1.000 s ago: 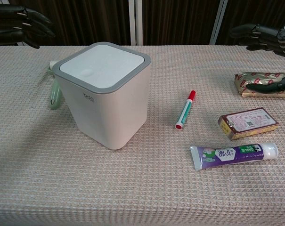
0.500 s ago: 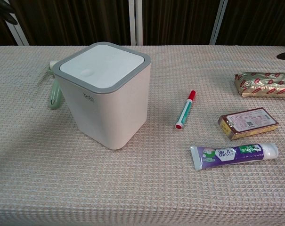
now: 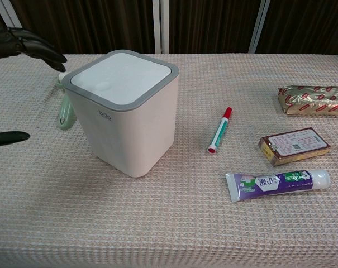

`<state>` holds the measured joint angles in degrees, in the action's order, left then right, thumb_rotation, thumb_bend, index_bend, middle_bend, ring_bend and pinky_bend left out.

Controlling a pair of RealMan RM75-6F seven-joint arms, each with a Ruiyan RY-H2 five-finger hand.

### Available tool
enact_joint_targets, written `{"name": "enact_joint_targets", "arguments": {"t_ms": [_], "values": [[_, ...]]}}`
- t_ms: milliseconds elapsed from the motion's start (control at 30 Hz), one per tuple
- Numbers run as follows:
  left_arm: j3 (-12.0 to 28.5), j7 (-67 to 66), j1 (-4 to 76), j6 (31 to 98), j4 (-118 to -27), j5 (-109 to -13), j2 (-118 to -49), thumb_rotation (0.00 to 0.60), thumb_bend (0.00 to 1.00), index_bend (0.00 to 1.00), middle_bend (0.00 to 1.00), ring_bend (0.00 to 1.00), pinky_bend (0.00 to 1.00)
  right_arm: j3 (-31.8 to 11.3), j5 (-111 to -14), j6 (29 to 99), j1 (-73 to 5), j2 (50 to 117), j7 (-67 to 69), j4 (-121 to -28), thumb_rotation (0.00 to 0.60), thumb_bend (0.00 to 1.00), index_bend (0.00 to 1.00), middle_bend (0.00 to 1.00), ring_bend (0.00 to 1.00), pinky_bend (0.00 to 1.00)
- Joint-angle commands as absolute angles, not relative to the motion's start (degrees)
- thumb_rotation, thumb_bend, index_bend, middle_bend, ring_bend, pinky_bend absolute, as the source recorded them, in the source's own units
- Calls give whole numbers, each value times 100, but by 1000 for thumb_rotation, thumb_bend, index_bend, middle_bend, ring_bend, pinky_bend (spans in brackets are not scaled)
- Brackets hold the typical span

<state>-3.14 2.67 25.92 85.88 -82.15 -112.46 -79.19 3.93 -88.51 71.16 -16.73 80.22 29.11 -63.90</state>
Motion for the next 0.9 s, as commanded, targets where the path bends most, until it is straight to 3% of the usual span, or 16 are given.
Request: {"name": "enact_joint_targets", "arguments": {"t_ms": [33, 467, 800, 900], "values": [[-184, 140, 2761, 8416, -8315, -11233, -8002, 447, 195, 176, 246, 108, 211, 377, -8886, 7132, -1669, 8052, 2965, -6365, 600, 294, 0, 0, 0, 0], [-156, -57, 3091, 7761, -8411, -10988, -8157, 443, 239, 176, 298, 106, 209, 342, -8965, 7161, -1631, 8040, 3195, -6280, 600, 327, 0, 0, 0, 0], [-192, -54, 3133, 7764, -8413, -10911, -8167, 442, 251, 180, 429, 106, 209, 316, -8975, 7150, -1608, 8048, 3294, -6220, 600, 332, 0, 0, 0, 0], [-151, -58, 3112, 7996, -8379, -10994, -8193, 443, 252, 179, 360, 106, 209, 301, -8975, 7167, -1597, 8050, 3324, -6219, 600, 333, 0, 0, 0, 0]]}}
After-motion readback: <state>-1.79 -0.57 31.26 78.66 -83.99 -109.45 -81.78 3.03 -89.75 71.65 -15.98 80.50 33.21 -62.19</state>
